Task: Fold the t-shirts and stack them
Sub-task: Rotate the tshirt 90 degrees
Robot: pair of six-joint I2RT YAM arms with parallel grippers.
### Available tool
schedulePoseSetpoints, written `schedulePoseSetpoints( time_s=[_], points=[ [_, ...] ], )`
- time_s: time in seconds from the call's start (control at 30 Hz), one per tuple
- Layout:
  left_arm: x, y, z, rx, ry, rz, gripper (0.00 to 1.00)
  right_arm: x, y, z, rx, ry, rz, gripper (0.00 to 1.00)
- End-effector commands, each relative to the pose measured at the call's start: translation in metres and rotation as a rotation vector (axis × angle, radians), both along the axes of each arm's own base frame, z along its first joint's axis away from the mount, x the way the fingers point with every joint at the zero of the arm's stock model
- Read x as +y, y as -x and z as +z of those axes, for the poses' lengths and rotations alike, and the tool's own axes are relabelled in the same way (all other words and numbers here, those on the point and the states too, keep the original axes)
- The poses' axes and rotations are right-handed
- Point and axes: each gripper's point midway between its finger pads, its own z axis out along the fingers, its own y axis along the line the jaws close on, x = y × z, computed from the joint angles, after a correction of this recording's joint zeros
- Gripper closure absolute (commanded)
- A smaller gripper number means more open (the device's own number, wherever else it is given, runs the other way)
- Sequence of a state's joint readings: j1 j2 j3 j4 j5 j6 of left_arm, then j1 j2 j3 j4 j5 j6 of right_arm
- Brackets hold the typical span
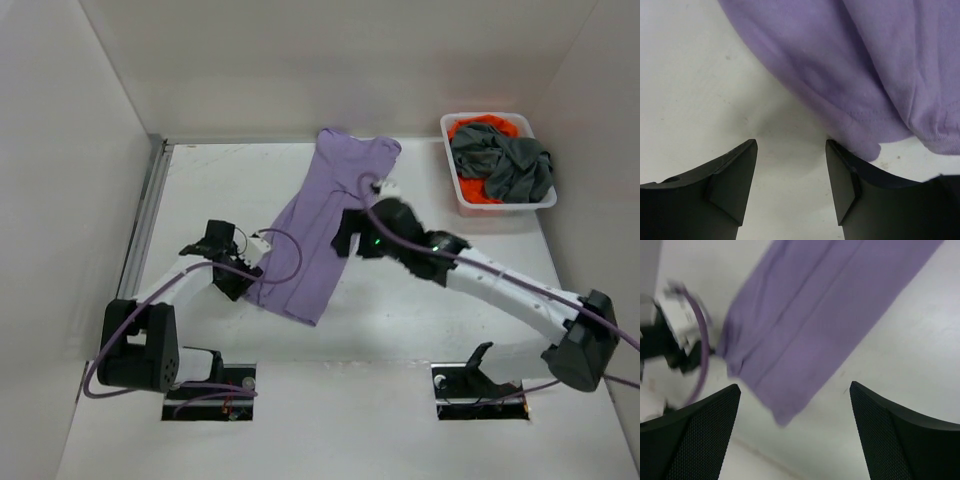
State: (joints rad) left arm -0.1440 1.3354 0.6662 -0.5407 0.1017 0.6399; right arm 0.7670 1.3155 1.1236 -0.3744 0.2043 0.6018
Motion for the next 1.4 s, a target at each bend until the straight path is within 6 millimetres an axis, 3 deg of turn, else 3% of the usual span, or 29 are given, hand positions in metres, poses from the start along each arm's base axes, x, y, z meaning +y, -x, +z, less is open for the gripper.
schedulePoseSetpoints(
  time_s=[0.0,0.1,0.23,0.43,0.57,0.7,0.9,1.0,1.17,1.3,1.37],
  points=[
    [0.001,-0.011,0.016,-0.107,0.031,0.037,0.44,0.037,0.055,-0.084,0.227,0.014,-0.008,0.07],
    [0.017,-0.02,0.033,-0.196,0.031,0.119,0.42,0.086,0.087,-0.098,0.283,-0.028,0.073,0.26],
    [0.033,-0.021,0.052,-0.297,0.033,0.199,0.4,0.129,0.107,-0.112,0.358,-0.063,0.138,0.29],
    [0.045,-0.011,0.068,-0.381,0.023,0.252,0.37,0.148,0.128,-0.15,0.461,-0.061,0.106,0.29],
    [0.046,-0.008,0.075,-0.414,0.039,0.272,0.37,0.15,0.13,-0.167,0.496,-0.076,0.072,0.3],
    [0.045,-0.005,0.085,-0.436,0.045,0.266,0.36,0.139,0.116,-0.174,0.504,-0.123,0.006,0.37],
    [0.034,-0.011,0.105,-0.483,0.047,0.179,0.36,0.123,0.119,-0.189,0.547,-0.12,-0.011,0.86],
    [0.013,-0.016,0.118,-0.498,0.034,0.036,0.37,0.103,0.127,-0.197,0.564,-0.103,-0.025,1.0],
    [-0.046,0.001,0.115,-0.466,-0.073,-0.446,0.37,0.047,0.155,-0.204,0.593,-0.086,-0.054,1.0],
    [-0.086,0.034,0.087,-0.433,-0.187,-0.875,0.38,0.007,0.182,-0.208,0.621,-0.076,-0.046,1.0],
    [-0.106,0.053,0.072,-0.436,-0.217,-1.071,0.38,-0.006,0.191,-0.207,0.625,-0.065,-0.03,0.92]
  ],
)
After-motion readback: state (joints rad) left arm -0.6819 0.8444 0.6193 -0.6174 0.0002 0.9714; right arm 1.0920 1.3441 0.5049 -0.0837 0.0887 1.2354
